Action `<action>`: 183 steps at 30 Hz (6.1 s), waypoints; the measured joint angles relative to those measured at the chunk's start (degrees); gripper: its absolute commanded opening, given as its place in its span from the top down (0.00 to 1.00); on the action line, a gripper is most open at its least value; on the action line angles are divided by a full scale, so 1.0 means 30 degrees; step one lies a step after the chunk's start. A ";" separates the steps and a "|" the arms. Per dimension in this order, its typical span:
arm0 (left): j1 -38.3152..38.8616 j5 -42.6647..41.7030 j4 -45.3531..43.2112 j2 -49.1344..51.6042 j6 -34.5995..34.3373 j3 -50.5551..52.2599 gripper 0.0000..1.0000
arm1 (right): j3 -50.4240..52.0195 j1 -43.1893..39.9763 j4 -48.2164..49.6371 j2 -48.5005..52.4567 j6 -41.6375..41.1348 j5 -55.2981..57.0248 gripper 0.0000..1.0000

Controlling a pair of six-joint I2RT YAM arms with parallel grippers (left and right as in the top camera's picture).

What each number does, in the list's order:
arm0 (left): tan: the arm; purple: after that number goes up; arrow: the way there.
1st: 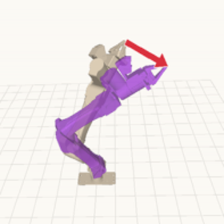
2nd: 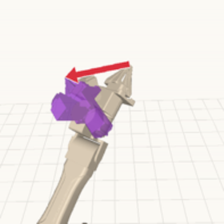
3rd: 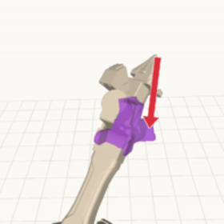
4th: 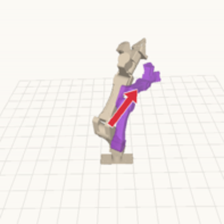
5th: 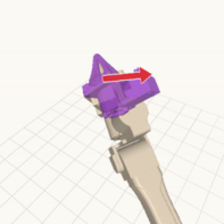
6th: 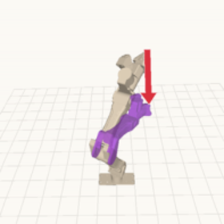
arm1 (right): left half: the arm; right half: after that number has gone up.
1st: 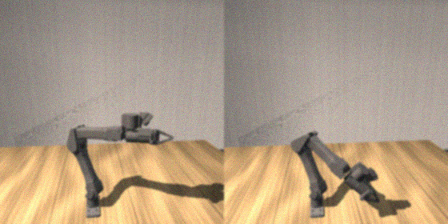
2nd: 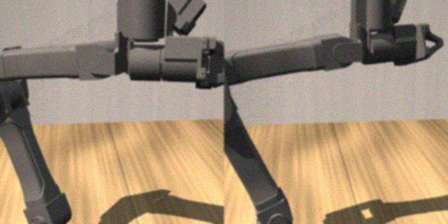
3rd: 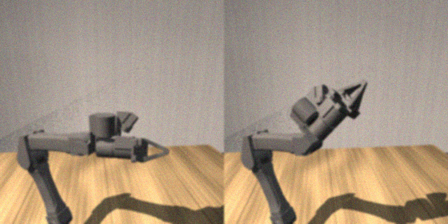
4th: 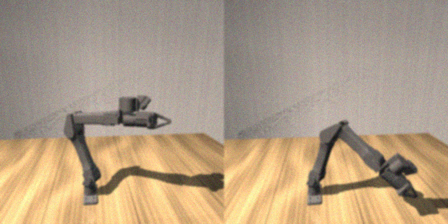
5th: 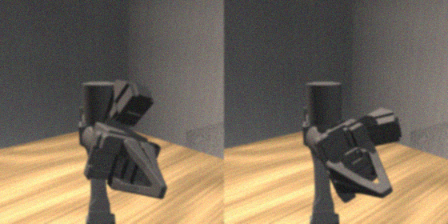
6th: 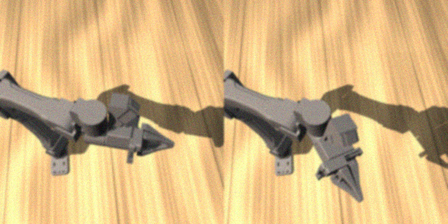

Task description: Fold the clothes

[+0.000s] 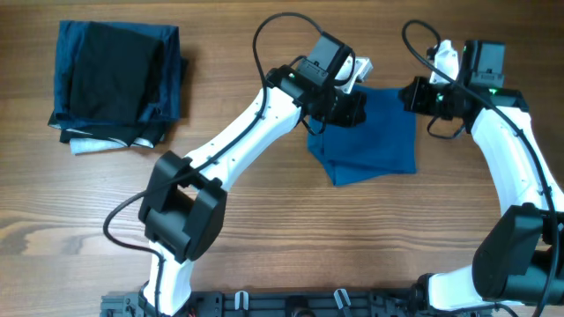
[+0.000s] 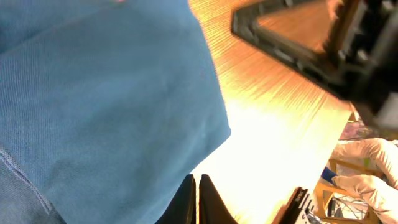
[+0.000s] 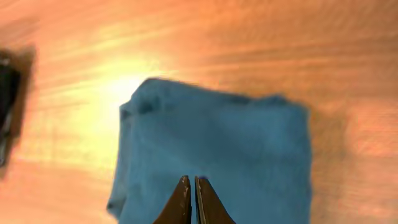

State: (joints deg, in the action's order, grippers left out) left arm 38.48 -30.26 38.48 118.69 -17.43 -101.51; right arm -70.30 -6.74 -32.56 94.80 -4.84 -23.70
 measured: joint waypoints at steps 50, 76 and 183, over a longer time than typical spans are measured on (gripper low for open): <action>0.0189 0.9245 -0.0051 0.0299 -0.0146 0.0991 0.14 | -0.1902 -0.4554 -0.1231 -0.0692 -0.1027 0.7570 0.01; 0.0306 0.8852 0.0510 0.2616 0.2565 0.0328 0.01 | -0.1902 -0.4554 -0.1231 -0.0692 -0.1027 0.7584 0.01; 0.0058 0.8284 0.0860 0.3963 -0.2208 0.0357 0.96 | -0.1902 -0.4554 -0.1231 -0.0692 -0.1027 0.7650 0.00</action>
State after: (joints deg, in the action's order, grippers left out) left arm 38.65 -5.41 41.06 130.58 -24.05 -100.44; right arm -76.01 -20.40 -36.25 92.73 -7.92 -0.75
